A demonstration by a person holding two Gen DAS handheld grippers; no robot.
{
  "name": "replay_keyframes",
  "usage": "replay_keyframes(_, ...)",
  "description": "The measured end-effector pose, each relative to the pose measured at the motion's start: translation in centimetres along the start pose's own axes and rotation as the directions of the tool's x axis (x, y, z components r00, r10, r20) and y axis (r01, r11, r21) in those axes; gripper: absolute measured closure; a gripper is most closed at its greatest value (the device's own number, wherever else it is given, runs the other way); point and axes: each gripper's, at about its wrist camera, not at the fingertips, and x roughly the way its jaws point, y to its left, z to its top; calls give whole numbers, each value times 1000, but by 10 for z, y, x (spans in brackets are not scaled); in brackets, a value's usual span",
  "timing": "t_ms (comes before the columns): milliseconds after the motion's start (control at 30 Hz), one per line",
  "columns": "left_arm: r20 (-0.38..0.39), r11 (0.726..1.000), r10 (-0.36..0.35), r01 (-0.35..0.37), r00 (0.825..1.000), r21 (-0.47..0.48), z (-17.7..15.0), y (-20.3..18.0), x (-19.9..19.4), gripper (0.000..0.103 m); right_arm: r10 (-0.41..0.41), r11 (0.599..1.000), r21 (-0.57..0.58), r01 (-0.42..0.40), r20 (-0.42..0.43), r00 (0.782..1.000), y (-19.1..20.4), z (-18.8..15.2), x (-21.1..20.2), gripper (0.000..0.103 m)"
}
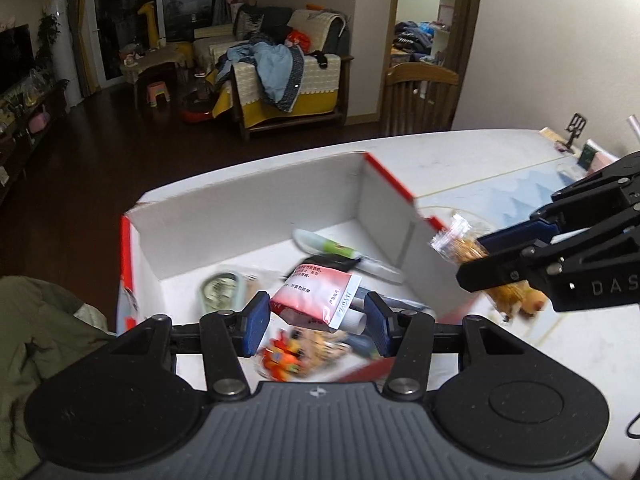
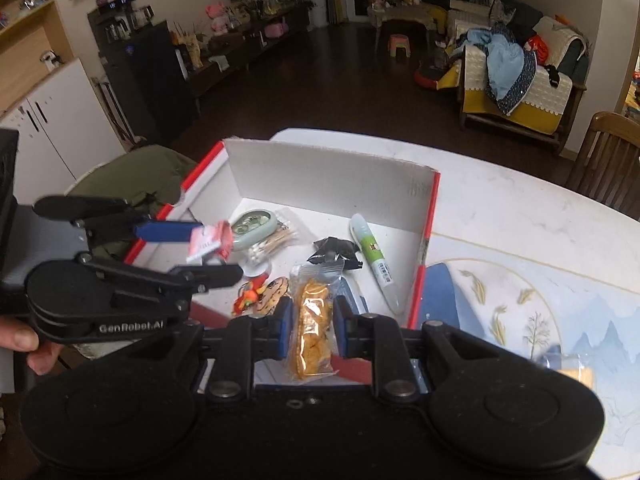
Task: Organize objects
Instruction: 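Open the right gripper to drop the snack stick while the left gripper releases the sachet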
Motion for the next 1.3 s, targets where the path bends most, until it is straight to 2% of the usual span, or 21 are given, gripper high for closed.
replay_keyframes(400, -80, 999, 37, -35, 996, 21, 26, 25, 61, 52, -135, 990, -39, 133, -67, 989, -4, 19, 69, 82)
replay_keyframes(667, -148, 993, 86, -73, 985, 93, 34, 19, 99, 52, -189, 981, -67, 182, -119, 975, -8, 15, 102, 82)
replay_keyframes(967, -259, 986, 111, -73, 960, 150, 38, 19, 131, 52, -179, 980, -114, 165, -130, 975, 5, 3, 110, 80)
replay_keyframes(1167, -276, 971, 122, -58, 953, 231, 38, 9, 135, 52, -141, 989, -51, 135, -124, 982, -2, 4, 104, 73)
replay_keyframes(1300, -277, 963, 126, -50, 952, 265, 37, 5, 138, 47, -93, 996, -27, 90, -101, 991, -4, 4, 91, 60)
